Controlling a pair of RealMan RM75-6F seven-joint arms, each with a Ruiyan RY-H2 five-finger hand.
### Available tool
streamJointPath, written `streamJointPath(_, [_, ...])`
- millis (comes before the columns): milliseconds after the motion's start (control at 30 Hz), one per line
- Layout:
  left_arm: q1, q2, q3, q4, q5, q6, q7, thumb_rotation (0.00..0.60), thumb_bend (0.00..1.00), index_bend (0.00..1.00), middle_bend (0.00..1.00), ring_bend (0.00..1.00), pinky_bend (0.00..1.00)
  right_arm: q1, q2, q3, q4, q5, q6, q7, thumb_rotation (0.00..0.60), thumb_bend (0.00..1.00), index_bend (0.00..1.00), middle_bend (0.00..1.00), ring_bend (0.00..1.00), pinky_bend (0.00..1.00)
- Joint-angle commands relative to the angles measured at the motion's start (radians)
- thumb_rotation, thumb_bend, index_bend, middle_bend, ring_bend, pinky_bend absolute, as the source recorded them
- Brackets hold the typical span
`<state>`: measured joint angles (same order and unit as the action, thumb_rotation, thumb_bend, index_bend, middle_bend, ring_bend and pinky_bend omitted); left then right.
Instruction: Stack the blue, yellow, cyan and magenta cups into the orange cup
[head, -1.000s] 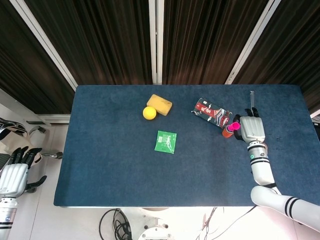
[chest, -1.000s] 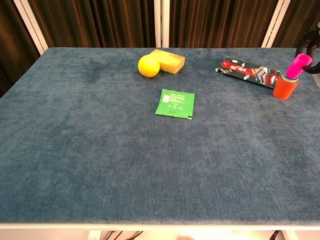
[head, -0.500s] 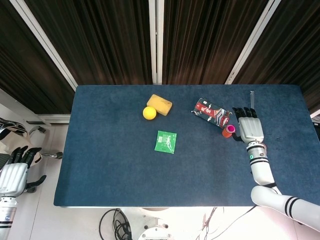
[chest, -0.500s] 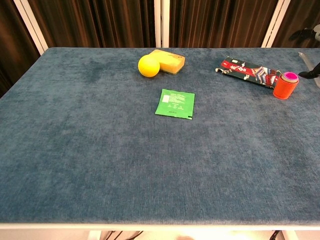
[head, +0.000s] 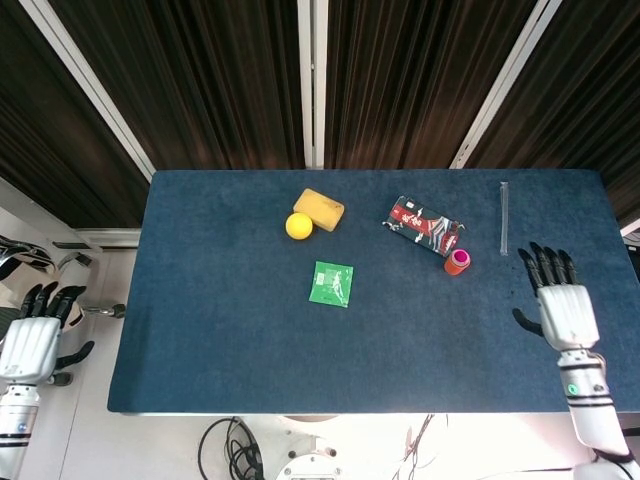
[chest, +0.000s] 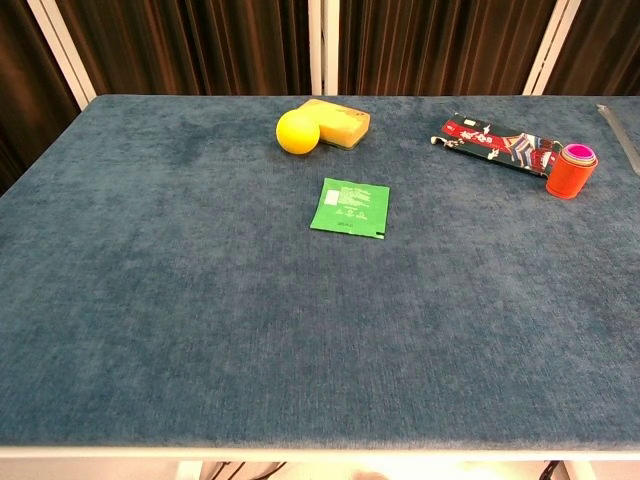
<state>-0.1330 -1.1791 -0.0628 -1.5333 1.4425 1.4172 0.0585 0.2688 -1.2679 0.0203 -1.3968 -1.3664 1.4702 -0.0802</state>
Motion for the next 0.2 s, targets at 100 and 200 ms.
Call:
streamJointPath(100, [-0.003,-0.013,-0.007,0.014,0.006,0.017,0.004,0.6,0.19,0.15,0.14,0.03,0.0,-0.149,0.008,-0.073,0.058,-0.033,0.108,0.038,0.6,0.12,0.0,0.0,0.0,0.0])
streamJointPath(200, [-0.005,-0.026,-0.008,0.034,0.025,0.031,-0.014,0.6,0.19,0.15,0.14,0.03,0.0,-0.16,0.021,-0.064,0.029,-0.034,0.105,0.035,0.6,0.12,0.0,0.0,0.0,0.0])
